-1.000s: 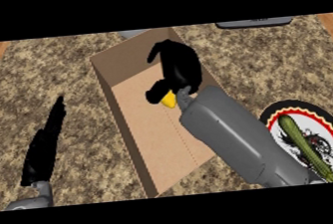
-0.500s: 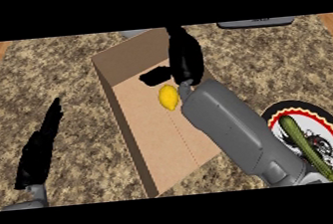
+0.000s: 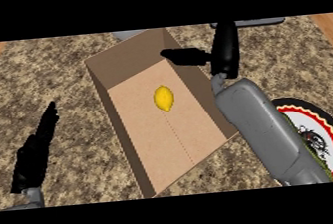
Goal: Pick the lemon from the plate and place it in the cardboard box
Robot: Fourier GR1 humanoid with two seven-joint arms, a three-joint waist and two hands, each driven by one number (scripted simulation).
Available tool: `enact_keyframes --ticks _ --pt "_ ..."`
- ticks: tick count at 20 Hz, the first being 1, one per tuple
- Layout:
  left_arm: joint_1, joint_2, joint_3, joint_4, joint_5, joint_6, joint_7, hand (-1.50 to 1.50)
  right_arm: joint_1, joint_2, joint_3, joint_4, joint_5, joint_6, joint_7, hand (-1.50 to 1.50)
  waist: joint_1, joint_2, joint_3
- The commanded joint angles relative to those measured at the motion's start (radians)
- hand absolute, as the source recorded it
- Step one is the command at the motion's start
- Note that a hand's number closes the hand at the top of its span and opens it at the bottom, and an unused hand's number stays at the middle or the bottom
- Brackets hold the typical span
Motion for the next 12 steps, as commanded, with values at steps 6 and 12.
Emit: enact_keyframes --ticks 6,12 --pt "0.029 -0.034 -0.009 -0.018 -0.028 0.042 -0.002 0.00 0.301 -0.235 -0.187 -0.334 -0.146 0.090 -0.043 -1.50 -0.024 -0.006 0.000" --pt "-0.003 -0.005 0.005 -0.021 -0.012 0.003 0.047 0.00 0.540 -0.365 -0.334 -0.531 -0.347 0.296 -0.106 -1.50 -0.021 -0.004 0.000"
